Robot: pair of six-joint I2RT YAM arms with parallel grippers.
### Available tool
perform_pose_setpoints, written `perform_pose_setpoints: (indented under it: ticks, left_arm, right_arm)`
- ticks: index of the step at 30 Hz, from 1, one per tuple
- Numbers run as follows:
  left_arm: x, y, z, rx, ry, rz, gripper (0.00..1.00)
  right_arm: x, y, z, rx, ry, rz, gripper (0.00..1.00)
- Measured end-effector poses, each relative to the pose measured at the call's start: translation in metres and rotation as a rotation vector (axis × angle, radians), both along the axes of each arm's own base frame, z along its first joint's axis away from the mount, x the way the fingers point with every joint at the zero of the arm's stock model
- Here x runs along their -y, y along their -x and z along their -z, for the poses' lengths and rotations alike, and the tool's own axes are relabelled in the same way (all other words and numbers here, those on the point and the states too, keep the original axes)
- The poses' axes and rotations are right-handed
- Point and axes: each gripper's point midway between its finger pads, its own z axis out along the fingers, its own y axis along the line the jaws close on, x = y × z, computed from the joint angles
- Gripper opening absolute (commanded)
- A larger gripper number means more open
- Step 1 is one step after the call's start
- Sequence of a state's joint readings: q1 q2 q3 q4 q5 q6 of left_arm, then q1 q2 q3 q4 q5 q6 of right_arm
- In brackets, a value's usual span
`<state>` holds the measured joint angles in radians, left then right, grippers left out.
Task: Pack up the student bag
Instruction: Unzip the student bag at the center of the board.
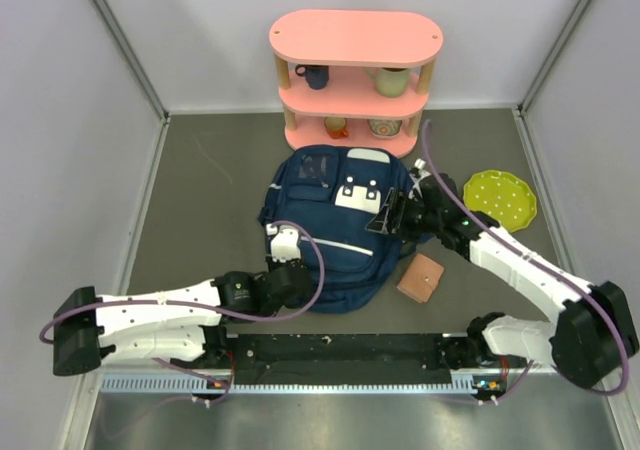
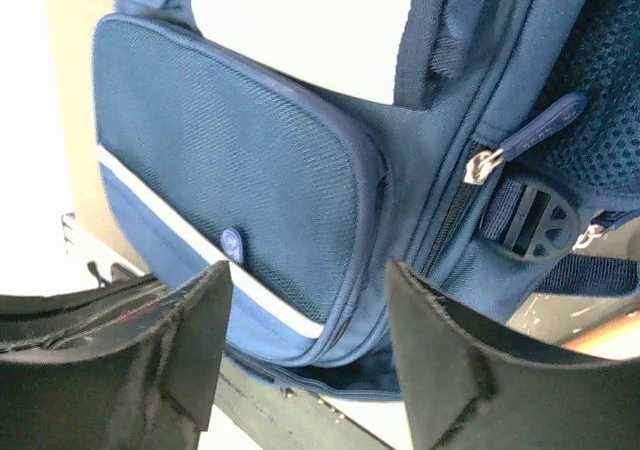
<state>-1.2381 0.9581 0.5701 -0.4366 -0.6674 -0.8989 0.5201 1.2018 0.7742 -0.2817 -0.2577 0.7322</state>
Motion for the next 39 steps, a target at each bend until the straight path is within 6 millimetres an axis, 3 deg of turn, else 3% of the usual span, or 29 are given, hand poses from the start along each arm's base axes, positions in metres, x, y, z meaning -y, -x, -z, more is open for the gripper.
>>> perform_pose_setpoints:
  ticks: [3, 6, 12, 15, 17, 20, 21, 24, 28, 33, 37, 39]
  left_arm:
    - [0.008, 0.003, 0.008, -0.020, -0.029, 0.043, 0.00]
    - [0.018, 0.007, 0.014, -0.041, -0.047, 0.083, 0.00]
    - [0.032, 0.012, 0.010, -0.044, -0.029, 0.140, 0.00]
    - [0.033, 0.012, 0.010, -0.038, -0.040, 0.157, 0.00]
    - [0.033, 0.012, 0.010, -0.034, -0.047, 0.168, 0.00]
    - [0.035, 0.013, 0.009, -0.031, -0.052, 0.184, 0.00]
    - [0.035, 0.013, 0.009, -0.030, -0.056, 0.190, 0.00]
    - [0.035, 0.013, 0.009, -0.027, -0.060, 0.202, 0.00]
    - [0.033, 0.012, 0.008, -0.011, -0.088, 0.219, 0.00]
    - [0.021, 0.002, -0.005, 0.034, -0.121, 0.176, 0.00]
    - [-0.008, -0.019, -0.012, 0.039, -0.134, 0.074, 0.00]
    - [-0.020, -0.028, -0.016, 0.039, -0.127, 0.022, 0.00]
  right_arm:
    - [0.005, 0.006, -0.015, 0.027, -0.051, 0.031, 0.70]
    - [0.012, 0.029, -0.023, 0.033, -0.138, 0.064, 0.71]
    - [0.009, 0.072, 0.018, -0.136, -0.185, 0.098, 0.70]
    - [0.000, 0.082, 0.031, -0.195, -0.181, 0.092, 0.67]
    - [-0.006, 0.079, 0.032, -0.203, -0.191, 0.098, 0.64]
    - [-0.012, 0.070, 0.032, -0.193, -0.212, 0.118, 0.50]
    - [-0.012, 0.069, 0.033, -0.195, -0.210, 0.121, 0.42]
    - [-0.010, 0.067, 0.043, -0.210, -0.177, 0.134, 0.00]
    - [-0.004, 0.066, 0.050, -0.213, -0.130, 0.146, 0.00]
    - [0.012, 0.050, 0.035, -0.166, -0.093, 0.161, 0.00]
    - [0.031, 0.033, 0.027, -0.133, -0.066, 0.180, 0.00]
    - [0.031, 0.032, 0.025, -0.133, -0.055, 0.157, 0.00]
